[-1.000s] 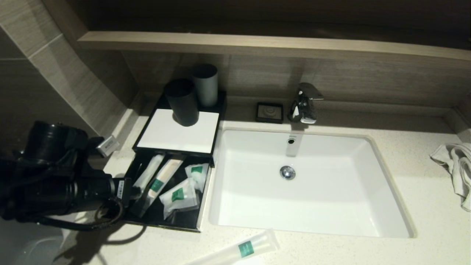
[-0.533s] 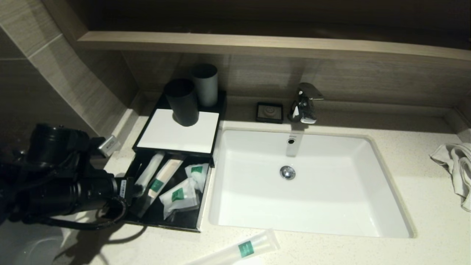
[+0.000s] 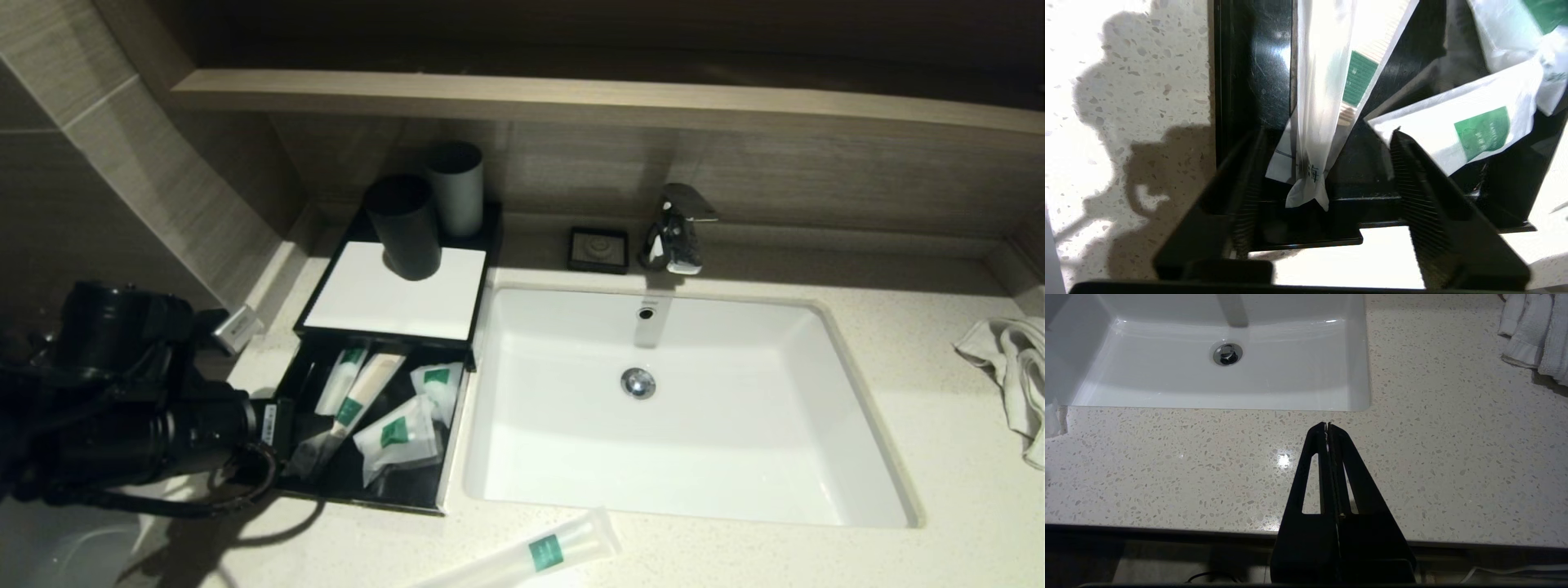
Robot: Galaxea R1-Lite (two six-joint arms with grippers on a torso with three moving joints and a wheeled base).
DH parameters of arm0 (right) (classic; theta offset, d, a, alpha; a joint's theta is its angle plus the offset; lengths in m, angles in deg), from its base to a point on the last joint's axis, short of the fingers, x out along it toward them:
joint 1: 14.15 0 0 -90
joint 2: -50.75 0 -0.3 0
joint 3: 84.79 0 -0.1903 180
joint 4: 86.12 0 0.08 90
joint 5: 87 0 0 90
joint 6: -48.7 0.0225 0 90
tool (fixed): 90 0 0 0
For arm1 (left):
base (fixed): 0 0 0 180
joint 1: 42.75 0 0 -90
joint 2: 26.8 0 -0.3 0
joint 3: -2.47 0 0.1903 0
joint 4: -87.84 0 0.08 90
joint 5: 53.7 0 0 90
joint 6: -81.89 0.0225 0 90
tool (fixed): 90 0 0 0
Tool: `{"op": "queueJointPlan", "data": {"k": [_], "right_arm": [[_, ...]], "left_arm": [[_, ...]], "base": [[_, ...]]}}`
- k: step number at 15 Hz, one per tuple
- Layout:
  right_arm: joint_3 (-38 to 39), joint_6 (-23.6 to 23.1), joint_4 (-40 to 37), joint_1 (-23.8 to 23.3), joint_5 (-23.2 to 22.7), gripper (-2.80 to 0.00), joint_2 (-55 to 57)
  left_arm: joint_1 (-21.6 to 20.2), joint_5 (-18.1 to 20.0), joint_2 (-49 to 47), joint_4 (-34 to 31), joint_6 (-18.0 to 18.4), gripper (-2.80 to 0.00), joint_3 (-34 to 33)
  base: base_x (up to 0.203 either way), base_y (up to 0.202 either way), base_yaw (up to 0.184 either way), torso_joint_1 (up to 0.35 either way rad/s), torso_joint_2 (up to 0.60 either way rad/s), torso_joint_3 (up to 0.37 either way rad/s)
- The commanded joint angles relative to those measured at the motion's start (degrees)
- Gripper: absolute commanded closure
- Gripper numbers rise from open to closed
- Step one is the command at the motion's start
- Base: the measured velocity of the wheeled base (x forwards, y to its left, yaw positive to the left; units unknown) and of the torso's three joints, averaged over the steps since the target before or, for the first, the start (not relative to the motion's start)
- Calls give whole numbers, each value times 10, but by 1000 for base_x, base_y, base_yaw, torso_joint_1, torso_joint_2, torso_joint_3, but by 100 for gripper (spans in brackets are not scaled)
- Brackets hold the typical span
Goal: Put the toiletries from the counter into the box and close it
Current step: Place the bathroom toiletry into the drawer, then pick up the bathroom toiletry
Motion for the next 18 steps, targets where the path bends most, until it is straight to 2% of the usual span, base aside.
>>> {"op": "queueJointPlan", "data": {"k": [1,3,8,9,18], "right_arm": [[0,0,1,0,0,0,1],[0,0,0,0,0,0,1],[0,0,0,0,0,0,1],[0,0,0,0,0,0,1],[0,0,0,0,0,0,0]], "left_arm": [[0,1,14,6,-11,-280,11],[0,1,32,23,-22,-280,16],[13,1,69,32,-21,-280,25],[19,0,75,31,-18,0,25],[151,3,107,28,29,0,-1]], "base": [[0,0,0,0,0,0],[0,0,0,0,0,0],[0,0,0,0,0,0],[0,0,0,0,0,0],[0,0,0,0,0,0]]}}
